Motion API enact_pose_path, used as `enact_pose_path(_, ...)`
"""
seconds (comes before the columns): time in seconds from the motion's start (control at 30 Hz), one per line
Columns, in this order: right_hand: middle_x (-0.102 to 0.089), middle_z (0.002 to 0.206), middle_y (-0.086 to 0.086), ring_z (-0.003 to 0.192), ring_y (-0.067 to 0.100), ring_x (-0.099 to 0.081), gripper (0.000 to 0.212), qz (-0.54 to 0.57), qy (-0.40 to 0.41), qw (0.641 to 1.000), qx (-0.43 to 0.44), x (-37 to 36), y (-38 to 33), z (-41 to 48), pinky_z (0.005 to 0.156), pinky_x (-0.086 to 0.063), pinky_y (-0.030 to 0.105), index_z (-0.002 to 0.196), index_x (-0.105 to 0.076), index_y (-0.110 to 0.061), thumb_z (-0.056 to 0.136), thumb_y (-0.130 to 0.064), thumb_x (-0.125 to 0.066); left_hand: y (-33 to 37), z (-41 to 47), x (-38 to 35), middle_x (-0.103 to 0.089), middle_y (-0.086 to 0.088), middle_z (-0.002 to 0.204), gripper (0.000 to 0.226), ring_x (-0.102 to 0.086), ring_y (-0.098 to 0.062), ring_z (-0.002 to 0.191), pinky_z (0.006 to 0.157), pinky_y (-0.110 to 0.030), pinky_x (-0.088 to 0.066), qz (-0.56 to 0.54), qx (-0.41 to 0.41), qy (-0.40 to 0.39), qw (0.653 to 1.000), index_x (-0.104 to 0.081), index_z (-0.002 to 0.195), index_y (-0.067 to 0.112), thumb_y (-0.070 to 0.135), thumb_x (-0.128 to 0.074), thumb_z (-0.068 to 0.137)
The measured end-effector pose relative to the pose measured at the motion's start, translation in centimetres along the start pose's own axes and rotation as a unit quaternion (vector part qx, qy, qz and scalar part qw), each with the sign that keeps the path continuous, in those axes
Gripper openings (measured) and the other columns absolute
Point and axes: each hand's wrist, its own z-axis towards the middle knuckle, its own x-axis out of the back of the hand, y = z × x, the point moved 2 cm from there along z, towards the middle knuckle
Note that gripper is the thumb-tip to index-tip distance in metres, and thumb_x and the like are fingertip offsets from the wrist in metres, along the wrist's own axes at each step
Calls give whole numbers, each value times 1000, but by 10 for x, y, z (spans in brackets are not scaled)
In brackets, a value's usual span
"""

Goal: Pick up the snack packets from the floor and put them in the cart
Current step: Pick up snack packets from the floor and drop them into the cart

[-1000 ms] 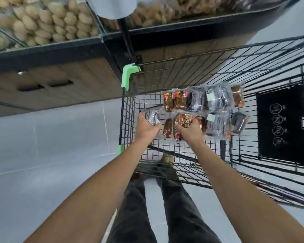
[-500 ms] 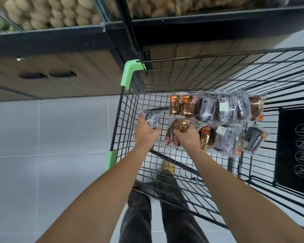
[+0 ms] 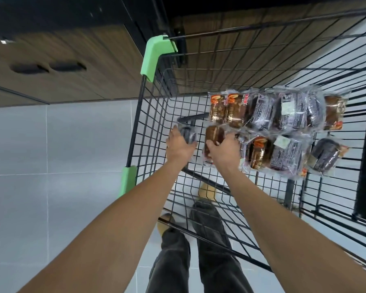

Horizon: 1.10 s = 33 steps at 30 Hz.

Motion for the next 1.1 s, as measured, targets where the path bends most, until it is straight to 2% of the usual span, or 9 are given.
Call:
enact_pose_path(0.13, -59, 108, 12, 94, 31, -63, 46, 34, -14, 999, 7, 4, -3, -4, 78, -55, 46, 115, -47, -5, 85, -34, -66, 4, -5, 4, -44, -10, 140, 77, -40, -28, 129, 105, -44, -41, -17, -21, -3, 1000, -30, 143, 9, 23, -72, 79)
enact_pose_path(0.23, -59, 106, 8, 95, 28, -60, 44, 45, -17, 999, 23, 10, -5, -13, 81, -53, 42, 120, -47, -4, 88, -30, -64, 6, -16, 12, -55, -5, 127, 51, -52, -24, 117, 95, -42, -47, -31, -45, 5, 998, -46, 128, 14, 18, -68, 83)
enact_pose_path(0.37, -61, 101, 6, 92, 26, -62, 36, 81, -19, 996, 34, 17, -17, -33, 83, -52, 47, 119, -50, -7, 90, -25, -62, 5, -37, 31, -57, 6, 113, 38, -58, -20, 109, 90, -34, -47, -89, -56, 5, 995, -51, 124, 16, 15, -61, 88)
enact_pose_path(0.53, -64, 105, 2, 84, 13, -57, 36, 102, -14, 991, 86, 32, -45, -67, 66, -43, 20, 124, -53, -7, 91, -20, -60, 5, -70, 67, -57, 0, 130, 42, -55, -18, 116, 100, -37, -44, -139, -79, 19, 987, -50, 130, 16, 15, -59, 90)
enact_pose_path(0.67, -59, 102, -3, 92, 10, -56, 34, 137, -23, 985, 107, 49, -71, -106, 74, -42, 17, 126, -52, -9, 93, -17, -57, 3, -101, 108, -58, 1, 125, 40, -56, -15, 113, 100, -29, -43, -204, -110, 29, 972, -51, 129, 13, 9, -57, 90)
enact_pose_path(0.73, -58, 104, -5, 97, 11, -57, 34, 143, -26, 981, 129, 54, -85, -128, 81, -46, 19, 126, -52, -9, 93, -17, -57, -3, -117, 134, -57, 8, 116, 39, -56, -8, 101, 93, -22, -43, -243, -115, 32, 963, -51, 129, 14, 8, -56, 91)
enact_pose_path(0.83, -61, 105, -4, 97, 10, -59, 31, 144, -38, 976, 161, 54, -111, -158, 89, -50, 27, 123, -54, -13, 93, -18, -57, -22, -132, 174, -57, 10, 109, 35, -55, -3, 86, 88, -23, -46, -286, -115, 66, 949, -54, 124, 16, 8, -55, 90)
enact_pose_path(0.97, -66, 102, 4, 95, 15, -64, 24, 149, -49, 964, 216, 28, -156, -203, 87, -52, 32, 115, -57, -16, 90, -17, -58, -72, -145, 229, -60, 4, 115, 35, -56, -7, 86, 86, -25, -46, -325, -103, 98, 935, -55, 123, 15, 8, -57, 89)
enact_pose_path(1.1, -69, 98, 11, 92, 22, -65, 18, 123, -82, 951, 271, -28, -205, -258, 85, -52, 38, 106, -58, -17, 88, -14, -58, -142, -154, 289, -60, -5, 122, 34, -55, -6, 83, 80, -13, -43, -367, -86, 126, 918, -55, 123, 8, 5, -57, 90)
